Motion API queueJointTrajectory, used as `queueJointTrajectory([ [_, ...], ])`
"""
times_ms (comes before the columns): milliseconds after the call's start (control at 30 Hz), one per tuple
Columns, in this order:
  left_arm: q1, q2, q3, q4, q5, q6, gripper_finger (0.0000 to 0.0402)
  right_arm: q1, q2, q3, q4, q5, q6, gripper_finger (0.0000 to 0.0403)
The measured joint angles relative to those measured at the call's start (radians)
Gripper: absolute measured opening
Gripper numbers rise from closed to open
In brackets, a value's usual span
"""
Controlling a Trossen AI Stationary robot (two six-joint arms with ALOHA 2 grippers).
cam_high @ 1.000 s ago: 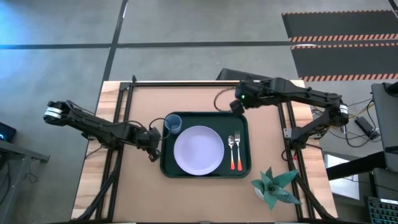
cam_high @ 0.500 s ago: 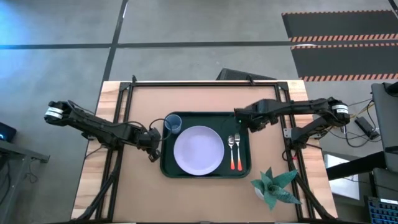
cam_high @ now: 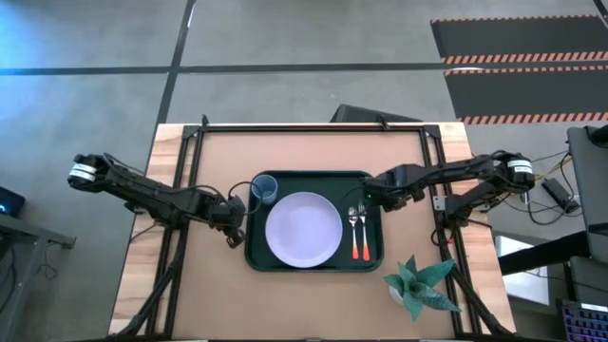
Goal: Pick and place plate/cup/fork/spoon on tray
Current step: Move the black serving tray to the middle of the table
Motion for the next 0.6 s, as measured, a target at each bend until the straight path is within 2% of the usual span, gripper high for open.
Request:
queueJointTrajectory([
  [333,0.000,0.000,0.000,-0.001,0.026,-0.002,0.0000,0.003,0.002,-0.024,0.169,0.017,0.013,0.0008],
  [600,0.000,0.000,-0.002,-0.058,0.051,-0.003,0.0000,0.024,0.002,-0.045,0.157,0.034,0.014,0.0008],
])
